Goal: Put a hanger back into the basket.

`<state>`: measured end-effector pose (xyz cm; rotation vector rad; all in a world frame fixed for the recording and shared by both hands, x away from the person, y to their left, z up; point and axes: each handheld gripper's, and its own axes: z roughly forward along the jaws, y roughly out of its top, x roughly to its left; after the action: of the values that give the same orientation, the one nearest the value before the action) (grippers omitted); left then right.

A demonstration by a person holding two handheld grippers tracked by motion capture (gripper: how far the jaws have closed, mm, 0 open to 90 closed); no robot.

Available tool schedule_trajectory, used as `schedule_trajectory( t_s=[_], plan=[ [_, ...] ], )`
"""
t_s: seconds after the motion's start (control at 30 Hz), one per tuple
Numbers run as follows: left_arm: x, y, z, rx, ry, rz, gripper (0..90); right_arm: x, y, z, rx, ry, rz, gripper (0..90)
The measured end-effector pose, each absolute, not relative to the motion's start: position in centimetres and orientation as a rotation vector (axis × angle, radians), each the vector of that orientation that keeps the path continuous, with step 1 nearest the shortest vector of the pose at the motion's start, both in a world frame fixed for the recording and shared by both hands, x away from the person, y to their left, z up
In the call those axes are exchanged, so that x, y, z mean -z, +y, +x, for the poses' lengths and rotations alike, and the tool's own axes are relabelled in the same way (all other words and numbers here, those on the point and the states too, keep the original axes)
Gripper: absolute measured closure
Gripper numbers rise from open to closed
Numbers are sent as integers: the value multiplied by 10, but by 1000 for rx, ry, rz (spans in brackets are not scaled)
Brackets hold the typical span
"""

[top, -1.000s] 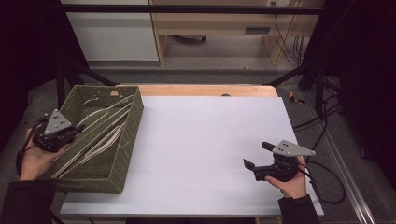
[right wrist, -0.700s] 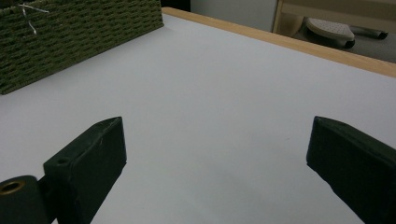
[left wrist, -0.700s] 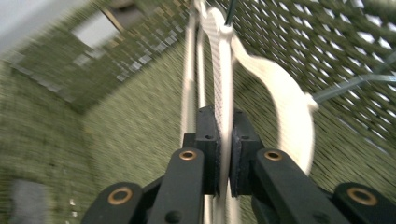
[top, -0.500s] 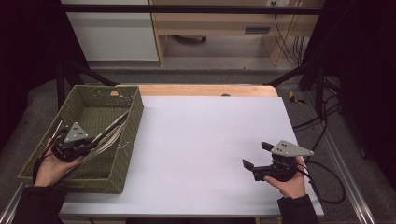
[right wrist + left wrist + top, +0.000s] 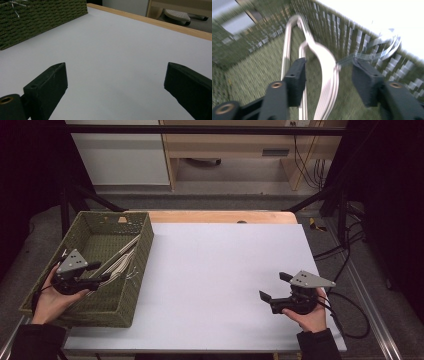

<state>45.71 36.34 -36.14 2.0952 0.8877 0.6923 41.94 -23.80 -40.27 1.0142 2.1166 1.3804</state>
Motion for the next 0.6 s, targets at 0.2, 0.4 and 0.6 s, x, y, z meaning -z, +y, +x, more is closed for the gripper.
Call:
schedule_trajectory(
  t_s=[0.2, 0.4, 0.6],
  plan=[
    [344, 341, 442, -678, 882, 1836, 232, 403, -238, 419, -1389, 2101, 1019, 51],
    [346, 304, 429, -613, 860, 1716, 109, 403, -238, 418, -1387, 2101, 1020, 49],
    [357, 273, 421, -583, 837, 1690, 94, 402, -240, 415, -1388, 2089, 1022, 51]
  ],
)
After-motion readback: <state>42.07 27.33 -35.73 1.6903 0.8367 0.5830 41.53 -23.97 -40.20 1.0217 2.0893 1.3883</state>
